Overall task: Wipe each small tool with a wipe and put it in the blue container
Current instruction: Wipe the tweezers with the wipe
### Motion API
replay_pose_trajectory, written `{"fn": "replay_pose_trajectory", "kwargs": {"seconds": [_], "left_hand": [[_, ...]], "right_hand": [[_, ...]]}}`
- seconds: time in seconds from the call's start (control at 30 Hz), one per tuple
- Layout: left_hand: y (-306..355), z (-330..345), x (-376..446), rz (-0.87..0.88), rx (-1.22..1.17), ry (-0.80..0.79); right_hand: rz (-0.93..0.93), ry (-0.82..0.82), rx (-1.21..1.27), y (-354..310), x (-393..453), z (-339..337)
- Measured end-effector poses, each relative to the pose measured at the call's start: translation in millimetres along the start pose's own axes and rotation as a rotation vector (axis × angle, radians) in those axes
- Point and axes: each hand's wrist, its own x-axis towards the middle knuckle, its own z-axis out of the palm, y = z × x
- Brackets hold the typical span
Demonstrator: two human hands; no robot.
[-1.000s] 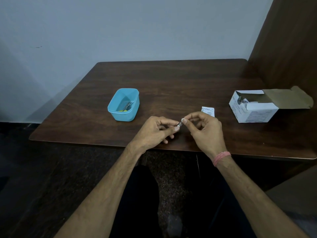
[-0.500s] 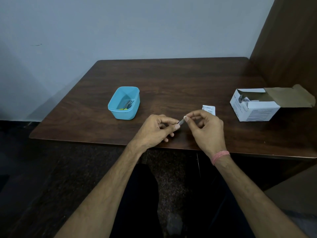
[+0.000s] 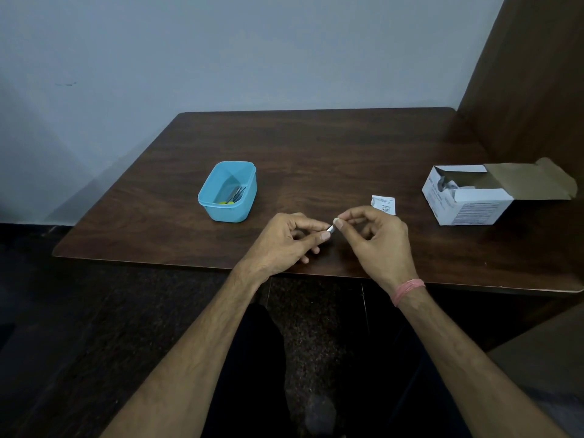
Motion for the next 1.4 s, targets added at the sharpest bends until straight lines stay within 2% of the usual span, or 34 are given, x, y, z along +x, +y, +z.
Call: {"fn": "replay_pose_trajectory", "kwargs": {"seconds": [0.1, 0.33, 0.53, 0.7, 1.07, 1.2, 1.4], "left_hand": [[-0.3, -0.2, 0.5, -0.006, -0.003, -0.003], [-1.9, 1.0, 2.1, -0.008, -0.009, -0.004], [-1.1, -1.7, 4.3, -0.03, -0.059, 0.013], [-0.5, -4.7, 2.8, -0.014, -0.066, -0.035], [-2.0, -4.3, 2.1, -0.035, -0.095, -0.071], [-0.2, -5.3, 2.2, -0.033, -0.106, -0.097], [-3.6, -6.2, 3.6, -0.026, -0.12, -0.075]], "right_hand": [[-0.002, 0.048, -0.031, 0.6, 0.8, 1.2], [-0.013, 0.041, -0.037, 1.2, 0.8, 1.4], [-0.122, -0.105, -0.068, -1.6, -3.6, 1.6], [-0.126, -0.043, -0.105, 0.0, -1.7, 5.0], [-0.24, -0.092, -0.184, -4.1, -6.8, 7.1], [-0.21, -0.057, -0.193, -3.7, -6.3, 7.6], [-0.221, -0.11, -0.166, -1.0, -5.2, 6.3]]}}
